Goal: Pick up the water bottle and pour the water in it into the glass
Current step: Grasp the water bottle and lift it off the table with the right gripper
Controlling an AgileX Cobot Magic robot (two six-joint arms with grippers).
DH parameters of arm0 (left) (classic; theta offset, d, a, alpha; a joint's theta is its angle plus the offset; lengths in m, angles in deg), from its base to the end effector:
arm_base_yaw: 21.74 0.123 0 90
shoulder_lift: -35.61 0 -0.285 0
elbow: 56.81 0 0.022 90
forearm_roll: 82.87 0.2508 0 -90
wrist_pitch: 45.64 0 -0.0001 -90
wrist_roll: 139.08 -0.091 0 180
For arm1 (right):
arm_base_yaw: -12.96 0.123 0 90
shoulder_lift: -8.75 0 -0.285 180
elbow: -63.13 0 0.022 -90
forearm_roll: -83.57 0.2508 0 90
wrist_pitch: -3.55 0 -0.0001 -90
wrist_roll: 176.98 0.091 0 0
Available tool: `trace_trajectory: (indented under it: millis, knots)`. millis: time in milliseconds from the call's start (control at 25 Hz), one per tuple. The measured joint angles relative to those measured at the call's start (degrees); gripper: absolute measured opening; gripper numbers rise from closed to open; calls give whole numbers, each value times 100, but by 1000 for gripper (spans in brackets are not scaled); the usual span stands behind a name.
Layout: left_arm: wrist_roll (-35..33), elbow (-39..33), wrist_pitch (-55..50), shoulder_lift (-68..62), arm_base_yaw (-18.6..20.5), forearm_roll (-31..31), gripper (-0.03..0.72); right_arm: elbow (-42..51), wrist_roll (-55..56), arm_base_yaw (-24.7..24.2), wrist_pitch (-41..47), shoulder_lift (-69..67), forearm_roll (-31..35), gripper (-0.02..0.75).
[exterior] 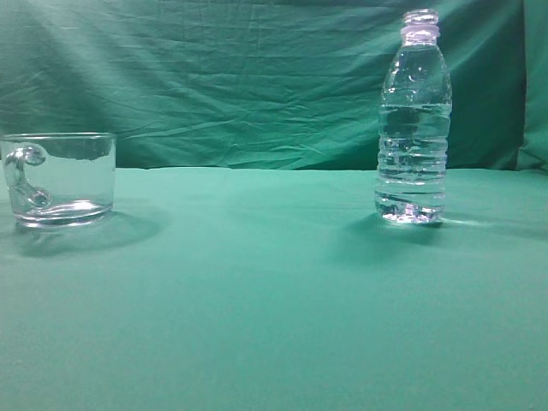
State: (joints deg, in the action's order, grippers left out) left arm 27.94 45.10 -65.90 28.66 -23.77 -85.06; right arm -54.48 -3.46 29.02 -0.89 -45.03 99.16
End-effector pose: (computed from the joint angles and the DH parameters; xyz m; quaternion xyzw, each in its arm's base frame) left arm 0.0527 -0.0031 0.1770 0.0937 0.7893 0.0418 0.6053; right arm 0.1454 0.0399 0.2280 -0.0447 0.8273 0.1134 0.5484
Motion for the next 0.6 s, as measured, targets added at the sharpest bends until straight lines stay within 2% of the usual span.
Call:
trace_trajectory:
  millis: [120,160,200,360,480,600]
  knots:
    - [0,0,0,0,0,0,0,0,-48,467,-625,-494,-85,48]
    - [0,0,0,0,0,0,0,-4,-48,582,-859,-655,-129,104]
    - [0,0,0,0,0,0,0,-14,-48,715,-1051,-860,-220,106]
    - [0,0,0,0,0,0,0,-13,-61,1131,-1904,-1715,-671,317]
    - [0,0,0,0,0,0,0,-60,-61,1219,-2588,-2310,-721,510]
    - [0,0,0,0,0,0,0,-270,79,1219,-2839,-2877,-708,643]
